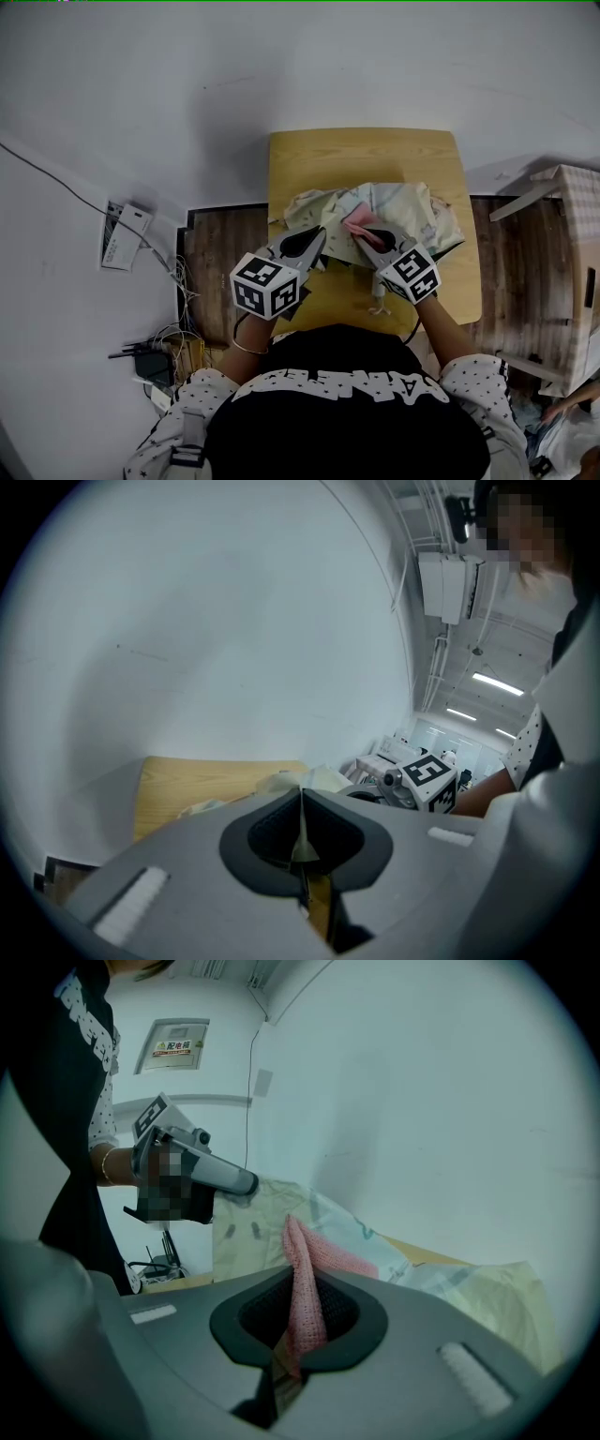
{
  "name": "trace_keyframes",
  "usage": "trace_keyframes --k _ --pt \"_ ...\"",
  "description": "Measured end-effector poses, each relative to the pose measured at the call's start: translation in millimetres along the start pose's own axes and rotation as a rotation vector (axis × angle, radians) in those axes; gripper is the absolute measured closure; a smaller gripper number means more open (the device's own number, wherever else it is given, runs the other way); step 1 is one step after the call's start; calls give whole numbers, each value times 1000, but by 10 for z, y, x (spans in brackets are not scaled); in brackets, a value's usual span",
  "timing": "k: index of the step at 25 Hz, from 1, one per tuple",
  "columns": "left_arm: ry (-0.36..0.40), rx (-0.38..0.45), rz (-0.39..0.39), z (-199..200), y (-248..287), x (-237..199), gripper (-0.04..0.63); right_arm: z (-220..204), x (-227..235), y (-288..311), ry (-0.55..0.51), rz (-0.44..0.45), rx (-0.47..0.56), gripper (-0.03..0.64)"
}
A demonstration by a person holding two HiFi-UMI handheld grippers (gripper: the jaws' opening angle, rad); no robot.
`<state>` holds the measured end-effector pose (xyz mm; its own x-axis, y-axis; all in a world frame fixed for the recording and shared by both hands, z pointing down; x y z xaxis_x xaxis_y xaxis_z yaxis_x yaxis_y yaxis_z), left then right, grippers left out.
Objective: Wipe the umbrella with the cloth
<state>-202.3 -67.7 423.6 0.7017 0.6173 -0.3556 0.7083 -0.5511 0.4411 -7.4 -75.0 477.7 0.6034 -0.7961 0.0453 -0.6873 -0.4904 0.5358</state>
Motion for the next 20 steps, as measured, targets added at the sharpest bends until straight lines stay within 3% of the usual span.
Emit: trace_keyframes --k 20 --pt "26 -14 -60 42 80 82 591 -269 -335 -89 -20 100 -89 583"
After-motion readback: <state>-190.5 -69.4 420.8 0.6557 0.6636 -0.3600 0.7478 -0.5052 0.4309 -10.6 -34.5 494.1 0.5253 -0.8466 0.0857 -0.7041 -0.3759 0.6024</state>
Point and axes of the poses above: the fingertips, and each gripper's own axes: y forward along the fingers, x to its right, z out of its top, the point moved 9 cm from there along -y, backward along the fingers, and after that the axes turned 6 degrees about -x, right-handed, at the moved point
